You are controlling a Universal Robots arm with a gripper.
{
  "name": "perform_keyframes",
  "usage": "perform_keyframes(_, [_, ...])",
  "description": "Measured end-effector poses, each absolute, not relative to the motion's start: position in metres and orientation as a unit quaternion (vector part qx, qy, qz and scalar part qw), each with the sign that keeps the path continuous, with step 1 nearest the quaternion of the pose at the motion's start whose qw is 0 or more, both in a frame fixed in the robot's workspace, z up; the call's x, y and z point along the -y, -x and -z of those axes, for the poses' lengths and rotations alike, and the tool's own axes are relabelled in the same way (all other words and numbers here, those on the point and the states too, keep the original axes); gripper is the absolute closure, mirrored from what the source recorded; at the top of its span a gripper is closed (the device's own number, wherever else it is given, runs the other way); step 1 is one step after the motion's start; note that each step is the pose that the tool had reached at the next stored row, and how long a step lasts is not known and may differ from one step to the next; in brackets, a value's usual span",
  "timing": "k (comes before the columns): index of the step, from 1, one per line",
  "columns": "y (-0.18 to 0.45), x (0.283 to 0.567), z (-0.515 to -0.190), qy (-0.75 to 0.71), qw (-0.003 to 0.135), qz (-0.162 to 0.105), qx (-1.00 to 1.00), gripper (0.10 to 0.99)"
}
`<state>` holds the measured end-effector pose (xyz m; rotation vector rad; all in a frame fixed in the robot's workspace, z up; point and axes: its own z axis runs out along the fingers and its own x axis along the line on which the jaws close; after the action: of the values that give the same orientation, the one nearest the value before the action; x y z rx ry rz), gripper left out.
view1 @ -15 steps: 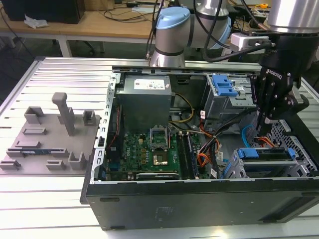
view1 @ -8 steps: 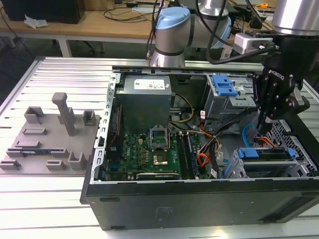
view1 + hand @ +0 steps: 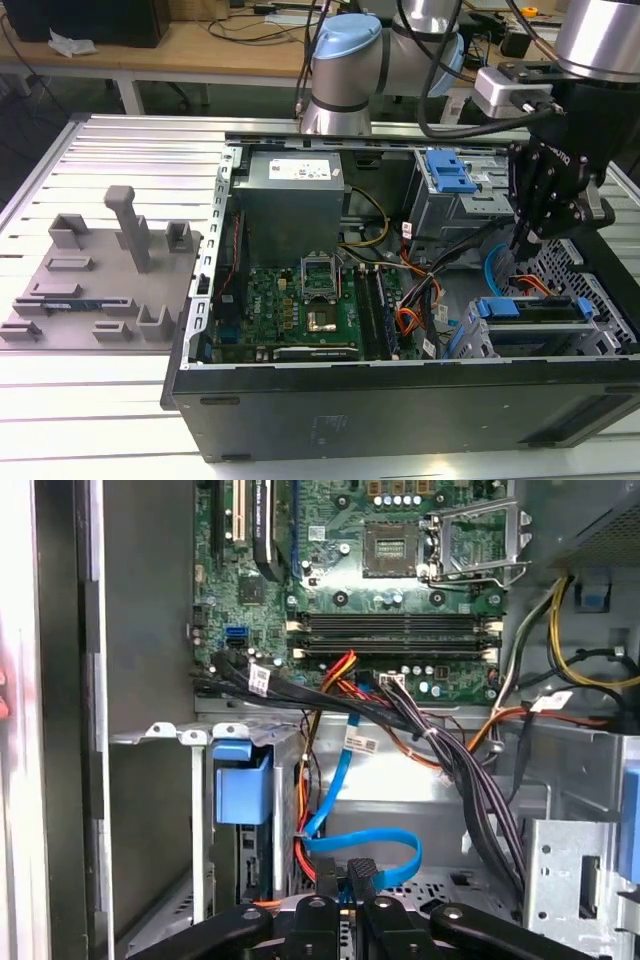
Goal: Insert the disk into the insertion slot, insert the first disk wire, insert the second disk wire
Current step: 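Insert the second disk wire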
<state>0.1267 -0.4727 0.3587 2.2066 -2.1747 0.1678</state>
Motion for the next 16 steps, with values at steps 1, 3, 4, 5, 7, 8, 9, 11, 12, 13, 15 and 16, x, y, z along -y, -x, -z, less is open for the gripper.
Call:
perform_keyframes(1, [-0.128, 0.473, -0.359, -0.711, 0.018, -0.053, 0.701, 0.925])
perform_keyframes(3, [-0.129, 0.474, -0.359, -0.711, 0.016, -0.050, 0.701, 0.925])
perform_keyframes(4, [-0.130, 0.474, -0.359, -0.710, 0.015, -0.049, 0.702, 0.925])
perform_keyframes(5, [-0.130, 0.474, -0.359, -0.710, 0.014, -0.048, 0.702, 0.925])
perform_keyframes(7, [-0.130, 0.475, -0.359, -0.708, 0.014, -0.046, 0.704, 0.925])
perform_keyframes(8, [-0.131, 0.476, -0.359, -0.707, 0.016, -0.044, 0.705, 0.925])
perform_keyframes(9, [-0.133, 0.476, -0.359, -0.707, 0.019, -0.041, 0.706, 0.925])
perform_keyframes(11, [-0.137, 0.477, -0.359, -0.707, 0.021, -0.038, 0.706, 0.925])
perform_keyframes(12, [-0.140, 0.478, -0.359, -0.707, 0.022, -0.037, 0.706, 0.925])
perform_keyframes(13, [-0.140, 0.478, -0.359, -0.707, 0.022, -0.037, 0.706, 0.925])
perform_keyframes(15, [-0.140, 0.481, -0.358, -0.707, 0.020, -0.035, 0.706, 0.925])
perform_keyframes(16, [-0.140, 0.482, -0.358, -0.706, 0.020, -0.035, 0.707, 0.925])
